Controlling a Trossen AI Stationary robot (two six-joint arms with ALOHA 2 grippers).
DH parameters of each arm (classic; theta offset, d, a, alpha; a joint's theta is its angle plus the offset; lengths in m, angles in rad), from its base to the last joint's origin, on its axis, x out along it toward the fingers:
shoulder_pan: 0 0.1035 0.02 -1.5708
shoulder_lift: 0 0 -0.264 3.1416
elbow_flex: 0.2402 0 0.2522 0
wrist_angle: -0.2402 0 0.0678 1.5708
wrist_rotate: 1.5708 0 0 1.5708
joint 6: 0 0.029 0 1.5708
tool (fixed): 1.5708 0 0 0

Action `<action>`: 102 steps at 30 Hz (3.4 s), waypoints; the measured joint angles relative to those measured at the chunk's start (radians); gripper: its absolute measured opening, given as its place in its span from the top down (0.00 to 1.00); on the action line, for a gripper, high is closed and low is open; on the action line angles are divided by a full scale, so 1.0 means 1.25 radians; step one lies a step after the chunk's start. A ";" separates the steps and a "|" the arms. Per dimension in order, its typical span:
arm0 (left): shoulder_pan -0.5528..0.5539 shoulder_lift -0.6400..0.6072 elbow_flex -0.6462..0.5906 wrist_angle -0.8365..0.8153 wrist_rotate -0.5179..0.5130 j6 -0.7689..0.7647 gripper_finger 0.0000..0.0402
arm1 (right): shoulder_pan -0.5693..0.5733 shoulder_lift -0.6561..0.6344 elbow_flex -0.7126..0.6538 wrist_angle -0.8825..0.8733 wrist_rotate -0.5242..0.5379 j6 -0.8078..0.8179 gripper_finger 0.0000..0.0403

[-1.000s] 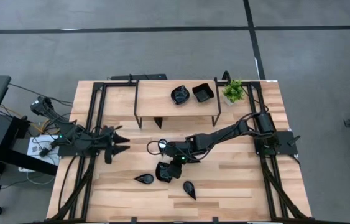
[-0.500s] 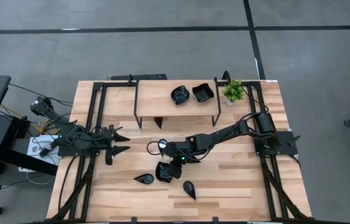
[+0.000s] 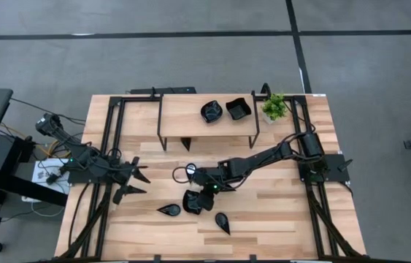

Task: Pick & Place Mini shaped plates
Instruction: Stack the black leaf shaped plate on the black leaf shaped plate on the shelf

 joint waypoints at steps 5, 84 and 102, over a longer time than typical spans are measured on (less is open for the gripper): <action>0.000 0.003 0.000 0.003 0.000 -0.001 0.51 | 0.000 0.000 0.000 0.000 0.000 0.000 0.67; 0.000 0.016 0.002 0.039 -0.002 -0.001 0.51 | 0.000 0.030 0.010 0.036 -0.021 -0.021 0.83; 0.000 0.016 0.001 0.045 -0.002 -0.001 0.51 | 0.005 0.030 0.010 0.023 -0.039 -0.021 0.98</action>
